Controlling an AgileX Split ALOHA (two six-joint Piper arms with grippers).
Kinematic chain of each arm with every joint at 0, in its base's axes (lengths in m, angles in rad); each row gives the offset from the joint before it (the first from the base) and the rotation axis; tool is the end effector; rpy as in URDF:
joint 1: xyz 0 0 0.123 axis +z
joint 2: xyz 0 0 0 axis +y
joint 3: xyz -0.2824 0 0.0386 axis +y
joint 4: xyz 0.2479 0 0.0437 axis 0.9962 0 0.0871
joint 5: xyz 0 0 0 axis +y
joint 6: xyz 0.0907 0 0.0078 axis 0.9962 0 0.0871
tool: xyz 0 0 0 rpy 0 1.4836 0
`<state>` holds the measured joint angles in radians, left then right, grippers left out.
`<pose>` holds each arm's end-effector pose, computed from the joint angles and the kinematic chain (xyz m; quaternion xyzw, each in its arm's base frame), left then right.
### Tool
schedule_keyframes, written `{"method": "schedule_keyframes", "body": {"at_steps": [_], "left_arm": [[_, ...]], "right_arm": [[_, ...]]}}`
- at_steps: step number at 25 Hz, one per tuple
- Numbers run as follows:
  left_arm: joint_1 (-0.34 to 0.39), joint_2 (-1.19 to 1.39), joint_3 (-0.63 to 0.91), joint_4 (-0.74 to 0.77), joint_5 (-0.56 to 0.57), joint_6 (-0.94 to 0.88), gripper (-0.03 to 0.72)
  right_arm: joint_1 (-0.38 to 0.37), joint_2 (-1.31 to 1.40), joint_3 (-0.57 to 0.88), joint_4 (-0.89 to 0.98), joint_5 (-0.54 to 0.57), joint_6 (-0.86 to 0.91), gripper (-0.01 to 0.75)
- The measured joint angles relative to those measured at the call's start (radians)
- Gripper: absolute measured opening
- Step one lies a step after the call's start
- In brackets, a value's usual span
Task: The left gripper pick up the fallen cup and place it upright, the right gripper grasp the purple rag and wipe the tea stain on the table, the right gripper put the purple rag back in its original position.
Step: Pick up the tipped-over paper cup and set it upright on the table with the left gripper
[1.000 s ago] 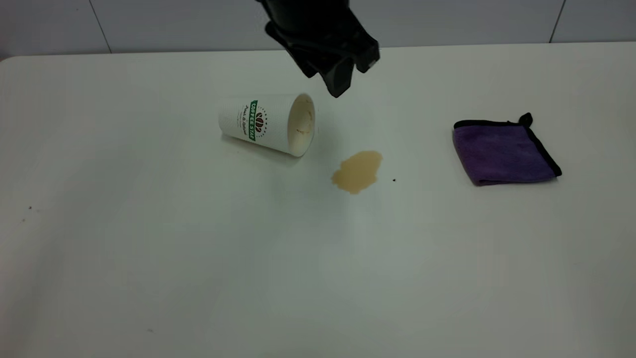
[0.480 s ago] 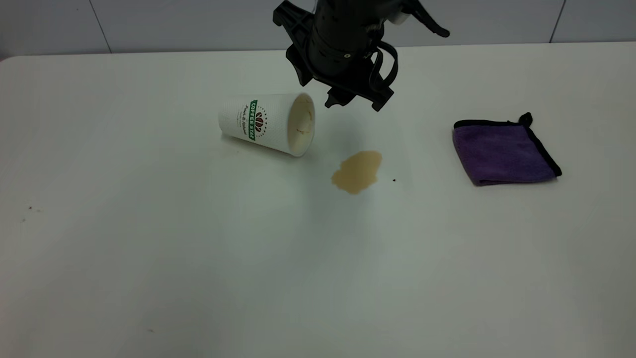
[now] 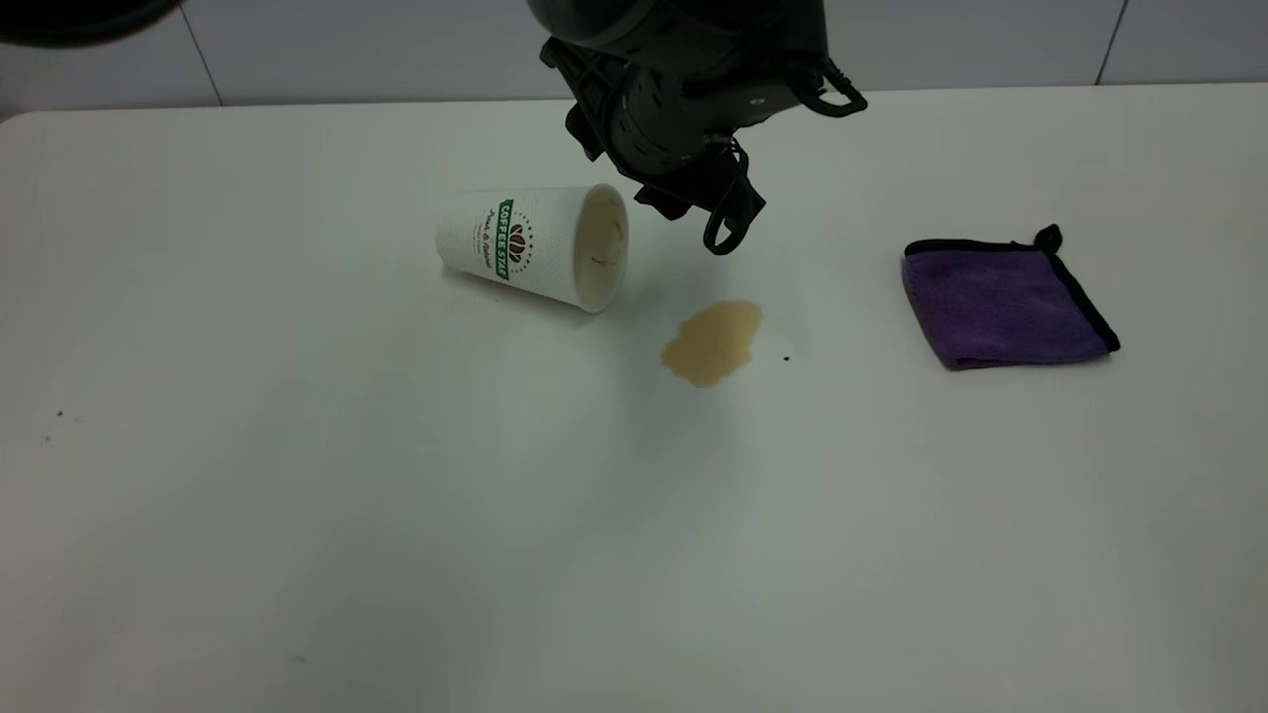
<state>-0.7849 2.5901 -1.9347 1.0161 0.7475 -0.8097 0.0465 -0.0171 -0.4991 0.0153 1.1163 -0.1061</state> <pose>0.4069 -0.3320 0.0583 0.3010 0.8704 0.1814 0.3448 -0.0098 0.0008 0.2724 -0.0664 0.8608 -0.0074 0.5046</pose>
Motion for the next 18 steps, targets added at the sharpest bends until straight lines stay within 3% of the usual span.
{"method": "schedule_keyframes", "body": {"at_steps": [18], "left_arm": [[0.030,0.048,0.000,0.083,0.001,-0.177,0.429]], "right_arm": [[0.000,0.000,0.000,0.002,0.000,0.000,0.552]]}}
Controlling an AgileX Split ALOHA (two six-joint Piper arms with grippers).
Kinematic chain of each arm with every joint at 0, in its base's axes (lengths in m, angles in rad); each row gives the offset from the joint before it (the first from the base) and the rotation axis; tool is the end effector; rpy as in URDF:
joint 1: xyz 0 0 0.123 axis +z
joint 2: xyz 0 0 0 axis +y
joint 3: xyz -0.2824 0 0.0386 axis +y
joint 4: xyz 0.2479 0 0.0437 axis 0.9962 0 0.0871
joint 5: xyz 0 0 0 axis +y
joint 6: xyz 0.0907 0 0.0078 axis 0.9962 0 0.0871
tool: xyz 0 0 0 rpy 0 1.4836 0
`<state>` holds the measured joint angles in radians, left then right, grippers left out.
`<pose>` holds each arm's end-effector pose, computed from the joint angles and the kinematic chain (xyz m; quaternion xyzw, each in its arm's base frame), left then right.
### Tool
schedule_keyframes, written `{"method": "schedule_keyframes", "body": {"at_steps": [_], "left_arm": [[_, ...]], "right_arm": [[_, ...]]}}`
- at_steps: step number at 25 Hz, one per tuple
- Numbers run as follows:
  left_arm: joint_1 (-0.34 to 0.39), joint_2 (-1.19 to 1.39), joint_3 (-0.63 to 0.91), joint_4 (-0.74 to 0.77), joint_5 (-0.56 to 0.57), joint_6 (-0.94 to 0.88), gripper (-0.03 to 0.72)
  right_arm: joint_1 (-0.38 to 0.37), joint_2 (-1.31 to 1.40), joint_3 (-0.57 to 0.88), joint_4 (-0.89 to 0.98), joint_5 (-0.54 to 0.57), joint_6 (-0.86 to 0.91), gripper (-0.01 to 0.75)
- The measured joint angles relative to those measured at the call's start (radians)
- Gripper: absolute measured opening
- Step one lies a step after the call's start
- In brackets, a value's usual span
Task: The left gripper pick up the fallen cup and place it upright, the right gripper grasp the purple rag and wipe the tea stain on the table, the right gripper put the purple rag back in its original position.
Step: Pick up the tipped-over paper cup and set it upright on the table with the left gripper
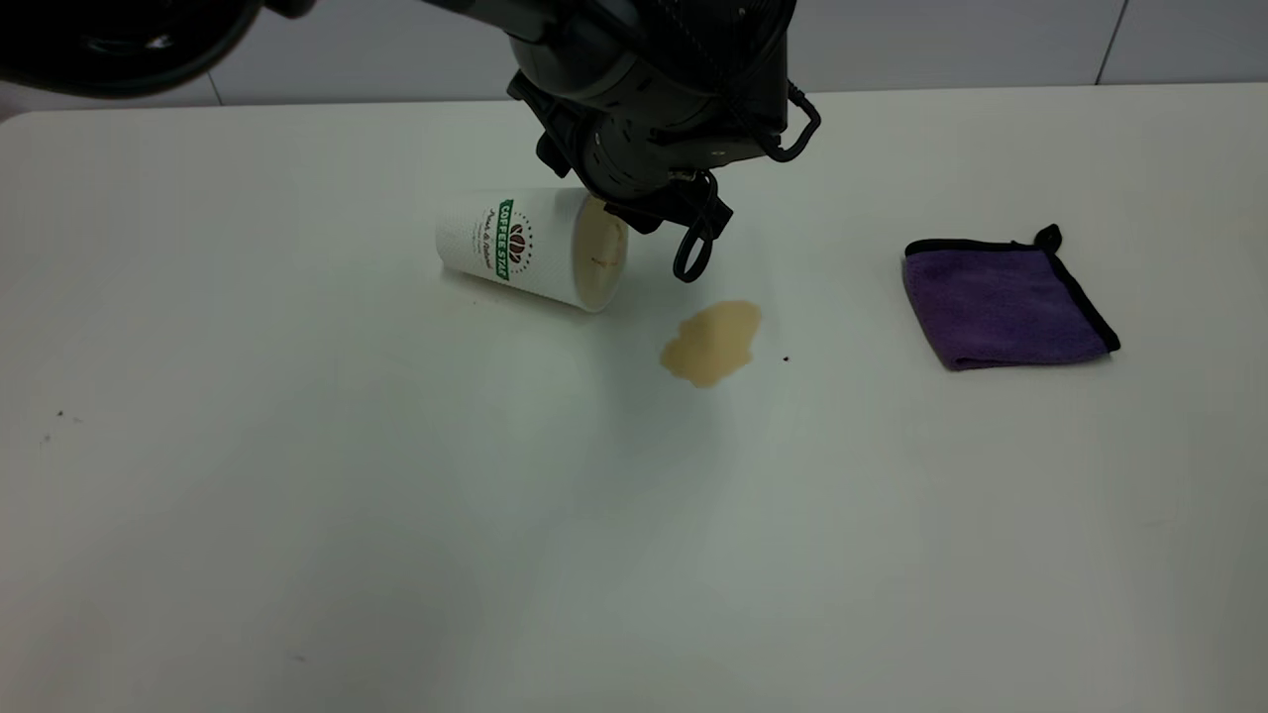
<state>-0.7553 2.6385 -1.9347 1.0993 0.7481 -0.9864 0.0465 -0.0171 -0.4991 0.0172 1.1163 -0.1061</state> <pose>0.4175 -0.3172 0.0367 0.2442 0.8822 0.1860 0.3570 -0.0098 0.0010 0.2724 -0.0664 0.8607 -0.0065 0.5046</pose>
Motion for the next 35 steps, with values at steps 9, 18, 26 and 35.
{"method": "schedule_keyframes", "body": {"at_steps": [9,18,26,35], "left_arm": [[0.001,0.001,0.000,0.021,-0.024,-0.007,0.429],[0.007,0.036,-0.001,0.024,0.025,-0.006,0.429],[0.014,0.043,-0.006,0.024,0.098,-0.007,0.414],[0.017,0.043,-0.010,0.042,0.238,0.063,0.000]], "right_arm": [[0.000,0.000,0.000,0.000,0.000,0.000,0.552],[0.000,0.000,0.000,0.000,0.000,0.000,0.552],[0.000,0.000,0.000,0.000,0.000,0.000,0.552],[0.000,0.000,0.000,0.000,0.000,0.000,0.552]]}}
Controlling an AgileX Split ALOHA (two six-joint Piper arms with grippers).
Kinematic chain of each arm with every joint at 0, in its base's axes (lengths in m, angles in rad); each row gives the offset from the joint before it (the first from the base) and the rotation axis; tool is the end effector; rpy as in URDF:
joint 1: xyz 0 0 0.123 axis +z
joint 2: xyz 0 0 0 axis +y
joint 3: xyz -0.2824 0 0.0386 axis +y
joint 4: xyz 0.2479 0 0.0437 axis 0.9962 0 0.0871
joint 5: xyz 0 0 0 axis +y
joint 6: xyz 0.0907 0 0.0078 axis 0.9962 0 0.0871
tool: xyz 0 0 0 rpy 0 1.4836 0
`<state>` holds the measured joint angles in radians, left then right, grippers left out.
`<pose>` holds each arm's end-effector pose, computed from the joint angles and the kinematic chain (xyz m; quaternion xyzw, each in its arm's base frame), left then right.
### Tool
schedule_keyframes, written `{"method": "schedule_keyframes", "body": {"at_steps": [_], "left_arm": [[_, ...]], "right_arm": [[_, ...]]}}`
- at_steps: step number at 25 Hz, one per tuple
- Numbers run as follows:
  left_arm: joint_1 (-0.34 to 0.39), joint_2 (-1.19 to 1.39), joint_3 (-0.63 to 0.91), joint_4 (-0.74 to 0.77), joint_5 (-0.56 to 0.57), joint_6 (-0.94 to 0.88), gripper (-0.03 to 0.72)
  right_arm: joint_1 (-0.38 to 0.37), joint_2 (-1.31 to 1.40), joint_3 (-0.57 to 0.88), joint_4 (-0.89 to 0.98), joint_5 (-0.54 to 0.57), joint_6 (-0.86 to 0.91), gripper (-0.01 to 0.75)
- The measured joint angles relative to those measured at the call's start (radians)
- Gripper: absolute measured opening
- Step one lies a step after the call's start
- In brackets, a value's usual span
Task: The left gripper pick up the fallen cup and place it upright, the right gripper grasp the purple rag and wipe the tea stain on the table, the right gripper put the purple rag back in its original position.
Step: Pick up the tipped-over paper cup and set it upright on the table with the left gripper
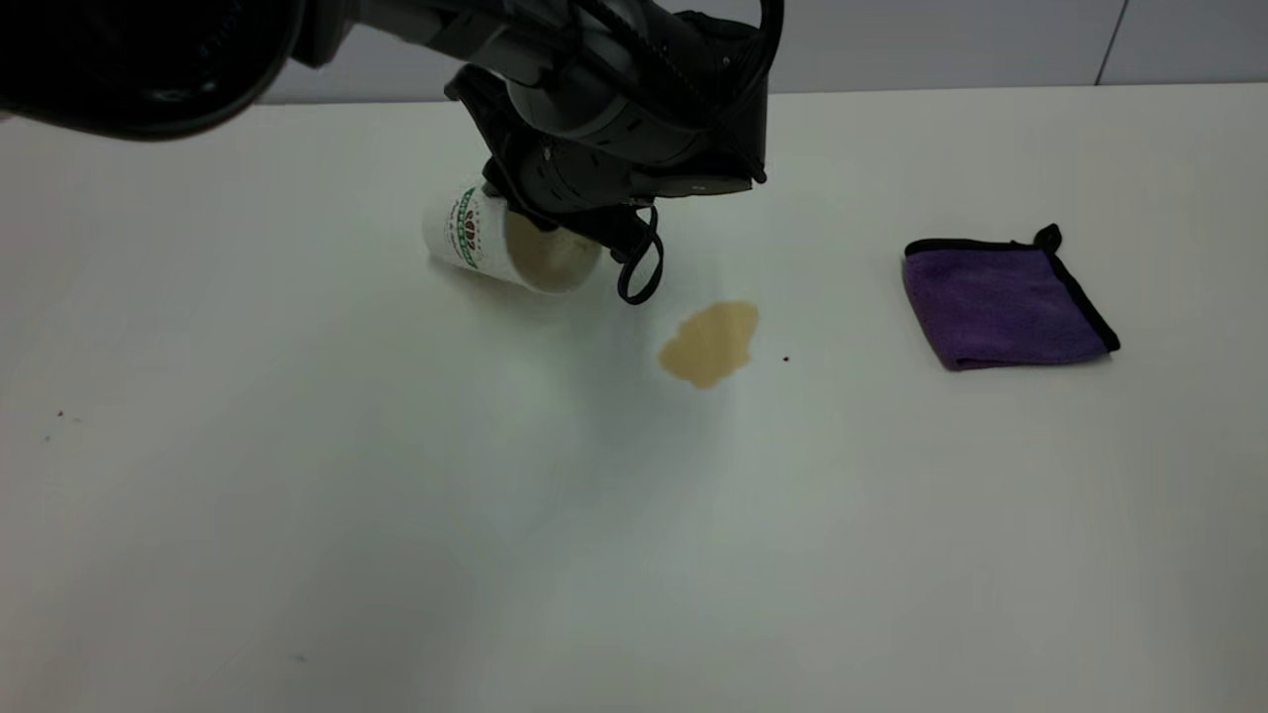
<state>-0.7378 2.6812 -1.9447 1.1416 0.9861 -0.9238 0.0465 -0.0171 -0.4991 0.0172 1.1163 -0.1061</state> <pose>0.4194 -0.2879 0.0242 0.2332 0.8664 0.3172 0.3071 -0.0098 0.0010 0.2724 -0.0664 0.8607 -0.0065 0.5046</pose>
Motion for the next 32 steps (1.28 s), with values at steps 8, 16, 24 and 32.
{"method": "schedule_keyframes", "body": {"at_steps": [8,16,24,32], "left_arm": [[0.070,-0.149,-0.053,-0.380,-0.050,0.499,-0.022],[0.297,-0.187,-0.159,-0.984,-0.045,1.006,-0.022],[0.440,-0.187,-0.161,-1.176,-0.003,1.146,-0.022],[0.440,-0.159,-0.166,-1.190,-0.022,1.169,-0.018]], "right_arm": [[0.000,0.000,0.000,0.000,0.000,0.000,0.552],[0.000,0.000,0.000,0.000,0.000,0.000,0.552],[0.000,0.000,0.000,0.000,0.000,0.000,0.552],[0.000,0.000,0.000,0.000,0.000,0.000,0.552]]}}
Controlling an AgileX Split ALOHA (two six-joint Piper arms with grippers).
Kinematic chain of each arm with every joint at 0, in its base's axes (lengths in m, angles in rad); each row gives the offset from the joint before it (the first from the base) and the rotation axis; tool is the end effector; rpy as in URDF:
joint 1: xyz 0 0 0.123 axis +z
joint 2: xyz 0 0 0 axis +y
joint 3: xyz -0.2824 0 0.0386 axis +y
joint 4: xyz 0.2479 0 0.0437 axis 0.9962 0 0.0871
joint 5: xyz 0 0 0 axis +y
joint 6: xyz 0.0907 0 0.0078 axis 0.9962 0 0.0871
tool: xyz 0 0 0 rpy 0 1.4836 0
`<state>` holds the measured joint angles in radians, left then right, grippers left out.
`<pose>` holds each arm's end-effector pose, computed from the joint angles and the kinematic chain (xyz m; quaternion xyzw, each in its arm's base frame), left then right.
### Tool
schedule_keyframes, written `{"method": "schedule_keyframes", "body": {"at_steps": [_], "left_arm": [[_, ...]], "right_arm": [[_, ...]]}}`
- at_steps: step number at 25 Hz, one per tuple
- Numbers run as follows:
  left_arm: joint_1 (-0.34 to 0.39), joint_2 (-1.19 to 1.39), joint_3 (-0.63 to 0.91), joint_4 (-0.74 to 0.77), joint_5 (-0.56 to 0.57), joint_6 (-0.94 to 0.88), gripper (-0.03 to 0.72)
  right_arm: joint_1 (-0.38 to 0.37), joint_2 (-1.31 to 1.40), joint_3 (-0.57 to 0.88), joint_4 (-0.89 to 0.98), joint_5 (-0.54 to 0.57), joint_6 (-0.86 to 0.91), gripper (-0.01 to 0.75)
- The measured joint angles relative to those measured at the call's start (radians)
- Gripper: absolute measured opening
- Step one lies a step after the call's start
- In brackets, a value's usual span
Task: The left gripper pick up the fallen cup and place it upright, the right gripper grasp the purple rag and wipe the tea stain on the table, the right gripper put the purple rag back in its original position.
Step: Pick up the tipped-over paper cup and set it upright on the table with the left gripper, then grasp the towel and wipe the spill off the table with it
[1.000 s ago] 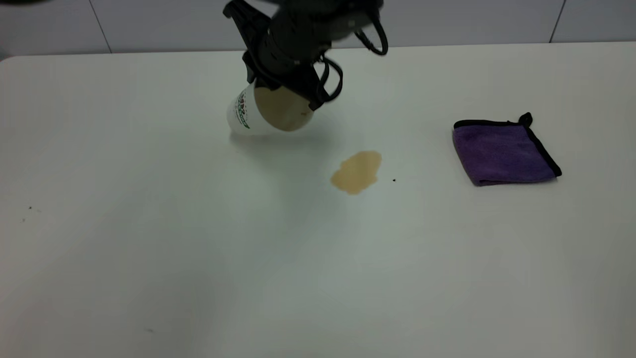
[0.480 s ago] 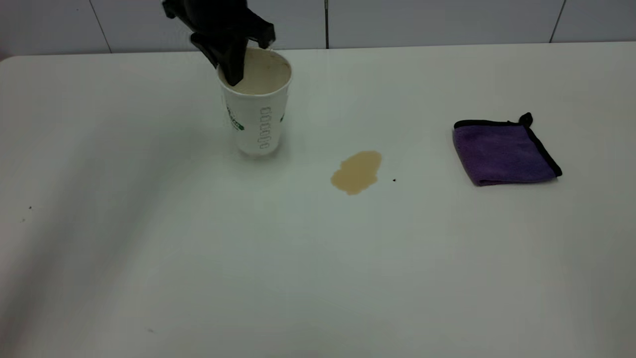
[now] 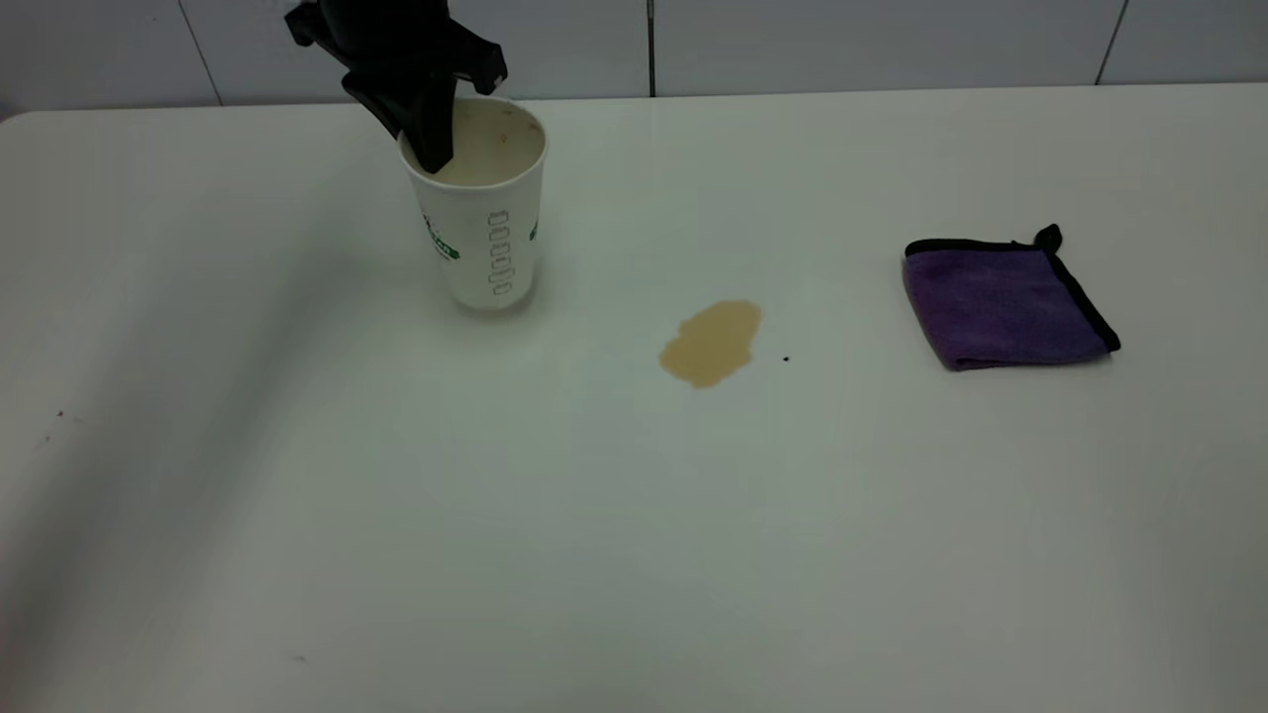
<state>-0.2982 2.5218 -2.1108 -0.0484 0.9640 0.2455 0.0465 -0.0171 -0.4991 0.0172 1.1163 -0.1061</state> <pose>0.4982 -0.1569 0.1093 0.2553 0.9563 -0.0253 0.1404 -0.0098 0.0010 0.2724 -0.0664 0.8607 -0.0065 0.5046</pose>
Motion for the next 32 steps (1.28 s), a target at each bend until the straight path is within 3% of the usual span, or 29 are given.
{"method": "schedule_keyframes", "body": {"at_steps": [7,10,19,22,32], "left_arm": [[0.000,0.042,-0.001,0.000,-0.003,0.007,-0.005],[0.000,0.047,-0.001,0.000,-0.005,0.007,0.036],[0.000,0.033,-0.001,0.000,-0.026,0.007,0.355],[0.000,0.003,-0.001,0.000,-0.007,0.007,0.413],[-0.011,-0.170,-0.001,0.001,0.163,0.007,0.429]], "right_arm": [[0.000,0.000,0.000,0.000,0.000,0.000,0.552],[0.000,0.000,0.000,0.000,0.000,0.000,0.552],[0.000,0.000,0.000,0.000,0.000,0.000,0.552],[0.000,0.000,0.000,0.000,0.000,0.000,0.552],[0.000,0.000,0.000,0.000,0.000,0.000,0.552]]}}
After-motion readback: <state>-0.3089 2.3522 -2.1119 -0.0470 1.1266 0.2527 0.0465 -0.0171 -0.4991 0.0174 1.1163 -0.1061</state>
